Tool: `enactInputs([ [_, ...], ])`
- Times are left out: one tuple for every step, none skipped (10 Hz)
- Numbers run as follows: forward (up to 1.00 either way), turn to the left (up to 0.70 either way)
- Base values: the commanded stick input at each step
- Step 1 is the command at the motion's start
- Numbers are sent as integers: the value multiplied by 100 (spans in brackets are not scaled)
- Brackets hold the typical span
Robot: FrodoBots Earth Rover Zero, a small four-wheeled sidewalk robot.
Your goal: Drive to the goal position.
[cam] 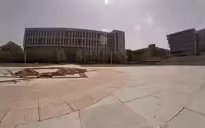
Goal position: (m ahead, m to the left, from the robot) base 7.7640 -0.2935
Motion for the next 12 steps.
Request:
enactInputs([
  [100,0],
  [100,0],
  [100,0],
  [100,0],
  [100,0],
  [100,0],
  [100,0],
  [100,0],
  [100,0],
  [100,0],
  [100,0],
  [100,0],
])
